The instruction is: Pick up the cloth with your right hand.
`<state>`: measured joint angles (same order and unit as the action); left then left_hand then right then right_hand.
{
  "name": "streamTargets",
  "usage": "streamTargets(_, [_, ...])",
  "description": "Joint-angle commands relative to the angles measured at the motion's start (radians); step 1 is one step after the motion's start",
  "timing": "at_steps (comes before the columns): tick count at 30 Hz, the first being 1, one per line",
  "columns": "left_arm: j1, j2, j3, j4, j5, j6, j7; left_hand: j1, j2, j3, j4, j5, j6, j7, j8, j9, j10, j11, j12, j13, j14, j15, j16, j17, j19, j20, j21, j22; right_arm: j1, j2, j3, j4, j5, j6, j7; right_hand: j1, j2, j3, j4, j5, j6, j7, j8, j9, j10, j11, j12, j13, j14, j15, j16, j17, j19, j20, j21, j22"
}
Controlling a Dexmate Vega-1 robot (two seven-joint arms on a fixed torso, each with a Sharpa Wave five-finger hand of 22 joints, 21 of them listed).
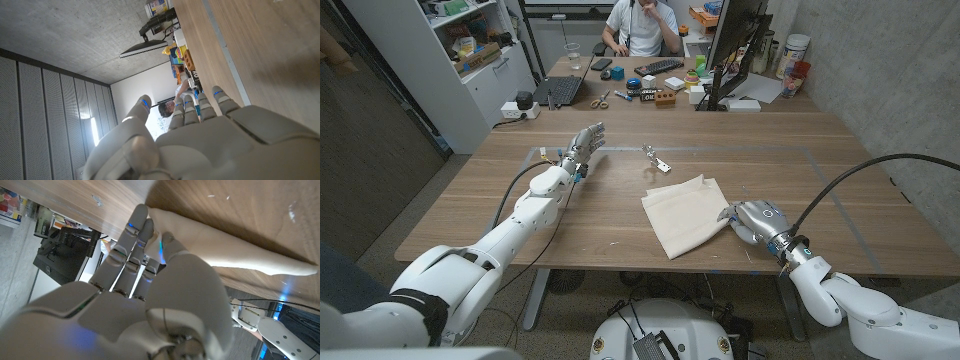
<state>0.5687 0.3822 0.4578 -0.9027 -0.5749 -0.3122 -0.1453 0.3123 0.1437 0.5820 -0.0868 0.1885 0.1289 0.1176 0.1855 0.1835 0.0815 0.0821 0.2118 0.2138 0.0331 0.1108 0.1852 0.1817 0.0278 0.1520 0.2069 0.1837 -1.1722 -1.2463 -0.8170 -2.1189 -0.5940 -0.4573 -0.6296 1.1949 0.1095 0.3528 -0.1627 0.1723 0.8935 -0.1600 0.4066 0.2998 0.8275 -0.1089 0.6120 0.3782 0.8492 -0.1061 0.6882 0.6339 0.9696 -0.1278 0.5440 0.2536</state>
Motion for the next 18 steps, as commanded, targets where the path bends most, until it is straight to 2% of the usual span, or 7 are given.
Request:
streamTargets(1, [0.006,0.004,-0.003,-0.007,-0.002,0.003,0.004,-0.008,-0.002,0.009,0.0,0.005,0.007,0.002,0.006,0.002,-0.001,0.004,0.007,0.002,-0.001,0.0,0.004,0.003,-0.003,0.009,0.0,0.002,-0.006,-0.008,0.015,-0.009,0.021,0.011,-0.008,0.016,0.003,-0.007,0.004,0.005,0.03,0.004,0.013,0.005,0.061,-0.026,0.09,0.068,0.023,-0.11,0.009,0.018,0.009,-0.012,0.02,0.01])
streamTargets(8, [0.006,0.005,-0.003,-0.001,-0.003,0.001,0.0,-0.009,-0.002,0.01,0.0,0.005,0.008,0.002,0.007,0.002,-0.001,0.003,0.008,0.002,-0.003,0.001,0.003,0.003,-0.003,0.009,0.0,0.002,-0.013,-0.018,0.025,-0.031,0.027,0.003,-0.012,0.017,0.002,-0.012,0.006,0.006,0.062,0.022,0.024,0.002,0.094,-0.012,0.102,0.061,0.063,-0.119,0.007,0.038,0.017,-0.017,0.05,0.015])
streamTargets(18, [0.005,0.0,-0.005,0.009,-0.007,-0.007,-0.003,-0.009,-0.002,0.01,-0.001,0.005,0.007,0.002,0.006,0.002,-0.003,0.005,0.007,0.001,-0.003,0.001,0.003,0.002,-0.004,0.009,0.0,0.002,-0.027,-0.041,0.037,-0.084,0.015,-0.042,-0.011,0.027,-0.009,-0.013,0.001,0.006,0.094,0.044,0.032,-0.003,0.123,-0.01,0.102,0.039,0.088,-0.122,-0.005,0.05,0.017,-0.025,0.073,0.019])
